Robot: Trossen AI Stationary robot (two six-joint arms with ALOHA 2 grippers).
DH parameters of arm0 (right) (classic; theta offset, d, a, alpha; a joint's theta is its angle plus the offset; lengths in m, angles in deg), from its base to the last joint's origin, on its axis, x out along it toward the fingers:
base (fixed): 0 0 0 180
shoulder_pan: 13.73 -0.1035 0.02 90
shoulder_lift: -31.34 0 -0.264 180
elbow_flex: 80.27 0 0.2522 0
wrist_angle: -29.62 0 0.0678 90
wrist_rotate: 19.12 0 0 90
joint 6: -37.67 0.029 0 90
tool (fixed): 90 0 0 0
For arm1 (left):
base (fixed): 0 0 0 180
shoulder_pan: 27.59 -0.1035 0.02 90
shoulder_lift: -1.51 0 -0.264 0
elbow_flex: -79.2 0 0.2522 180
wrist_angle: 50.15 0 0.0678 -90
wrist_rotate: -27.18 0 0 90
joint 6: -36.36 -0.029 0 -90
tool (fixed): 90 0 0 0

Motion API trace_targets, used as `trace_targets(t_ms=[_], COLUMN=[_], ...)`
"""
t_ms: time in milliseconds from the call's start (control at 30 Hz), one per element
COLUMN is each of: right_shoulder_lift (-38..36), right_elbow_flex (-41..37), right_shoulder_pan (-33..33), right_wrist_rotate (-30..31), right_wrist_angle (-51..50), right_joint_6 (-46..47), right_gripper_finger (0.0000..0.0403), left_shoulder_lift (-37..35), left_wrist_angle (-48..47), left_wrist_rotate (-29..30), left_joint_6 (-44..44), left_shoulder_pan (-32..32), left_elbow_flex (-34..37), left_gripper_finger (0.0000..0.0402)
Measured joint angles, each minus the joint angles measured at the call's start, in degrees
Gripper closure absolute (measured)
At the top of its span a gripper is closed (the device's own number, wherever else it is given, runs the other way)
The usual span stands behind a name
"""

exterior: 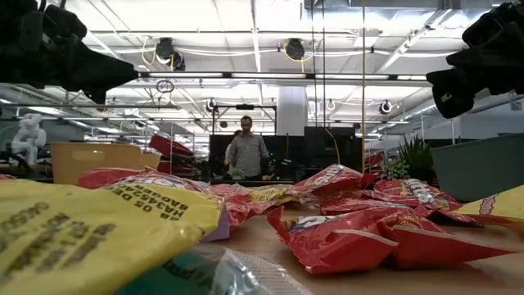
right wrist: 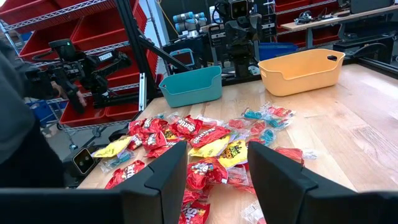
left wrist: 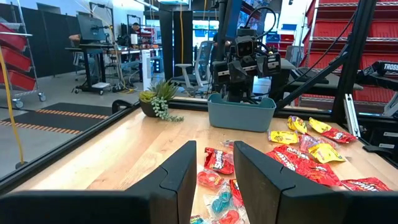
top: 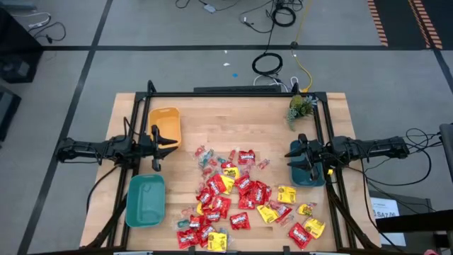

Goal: Sort candy

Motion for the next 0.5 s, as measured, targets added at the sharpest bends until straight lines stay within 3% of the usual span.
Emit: trace_targets(t_ms=[500], right_shoulder_lift=[0.0], right_elbow_flex=[0.01], right_shoulder_pan=[0.01], right_wrist_rotate=[-0.01], right_wrist_angle=[-0.02], right_joint_6=[-0.01], right_gripper_finger=[0.0243], left_shoulder_lift=[0.02], left_wrist_angle=[4.15], left_wrist_rotate=[0.02], left_joint_6=[0.03], left_shoulder_pan=[-0.01], left_elbow_flex=[0.0], left_gripper_finger=[0.0285])
